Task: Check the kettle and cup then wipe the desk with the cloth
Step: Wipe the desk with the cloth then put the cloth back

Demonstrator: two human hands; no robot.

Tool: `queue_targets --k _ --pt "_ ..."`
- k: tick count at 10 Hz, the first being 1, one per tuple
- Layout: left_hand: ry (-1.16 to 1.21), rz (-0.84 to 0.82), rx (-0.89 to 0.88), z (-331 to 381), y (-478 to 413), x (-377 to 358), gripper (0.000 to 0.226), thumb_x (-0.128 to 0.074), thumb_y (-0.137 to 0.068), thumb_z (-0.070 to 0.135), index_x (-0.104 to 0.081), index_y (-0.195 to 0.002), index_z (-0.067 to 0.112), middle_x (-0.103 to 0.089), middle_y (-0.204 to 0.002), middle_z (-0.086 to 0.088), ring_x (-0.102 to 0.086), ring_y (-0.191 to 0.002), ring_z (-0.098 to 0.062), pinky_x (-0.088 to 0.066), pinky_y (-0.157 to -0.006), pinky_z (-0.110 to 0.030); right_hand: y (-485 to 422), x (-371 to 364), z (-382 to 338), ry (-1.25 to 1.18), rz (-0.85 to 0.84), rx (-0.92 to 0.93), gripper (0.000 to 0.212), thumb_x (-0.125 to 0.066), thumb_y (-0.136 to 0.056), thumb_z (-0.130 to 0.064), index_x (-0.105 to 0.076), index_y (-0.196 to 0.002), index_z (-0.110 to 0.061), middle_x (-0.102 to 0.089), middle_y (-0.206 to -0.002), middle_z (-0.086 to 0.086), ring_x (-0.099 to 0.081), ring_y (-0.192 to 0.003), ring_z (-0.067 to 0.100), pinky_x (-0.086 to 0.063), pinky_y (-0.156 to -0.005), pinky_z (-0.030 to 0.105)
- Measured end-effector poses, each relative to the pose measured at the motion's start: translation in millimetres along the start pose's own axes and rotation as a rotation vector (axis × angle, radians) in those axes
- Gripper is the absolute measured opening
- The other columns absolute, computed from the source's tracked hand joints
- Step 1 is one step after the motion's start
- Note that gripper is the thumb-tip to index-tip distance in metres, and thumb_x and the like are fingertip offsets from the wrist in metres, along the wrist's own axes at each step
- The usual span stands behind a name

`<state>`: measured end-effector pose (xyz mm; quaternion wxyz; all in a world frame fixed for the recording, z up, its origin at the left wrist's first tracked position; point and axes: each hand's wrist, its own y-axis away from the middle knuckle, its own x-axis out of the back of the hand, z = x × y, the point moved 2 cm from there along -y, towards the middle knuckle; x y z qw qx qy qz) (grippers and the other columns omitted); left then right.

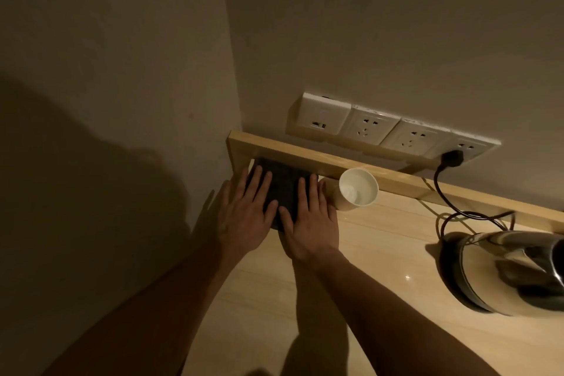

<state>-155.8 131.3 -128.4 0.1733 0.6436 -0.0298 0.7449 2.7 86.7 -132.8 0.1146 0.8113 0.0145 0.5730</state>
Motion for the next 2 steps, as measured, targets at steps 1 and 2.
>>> queue_targets --k 1,2 --pt "0.057 -0.011 0.015 -2.5 24.2 9.5 0.072 -0.003 -0.101 0.063 0.004 -0.165 0.029 0.004 -0.176 0.001 0.006 -0.161 -0.024 -0.005 -0.129 -0.058 25.7 10.8 -4.7 -0.020 0.021 0.018 0.079 -0.005 -0.102 -0.073 0.010 -0.166 -0.029 0.022 -0.173 -0.002 0.025 -0.158 0.017 0.009 -0.129 0.040" --pt "0.058 -0.034 0.027 3.1 60.2 22.7 0.073 -0.004 -0.101 0.066 0.011 -0.163 0.031 0.008 -0.176 0.001 0.009 -0.161 -0.025 -0.003 -0.129 -0.057 59.2 18.3 -5.7 0.004 -0.003 0.010 0.082 -0.003 -0.098 -0.078 0.014 -0.165 -0.032 0.026 -0.172 -0.003 0.029 -0.157 0.018 0.007 -0.129 0.045"
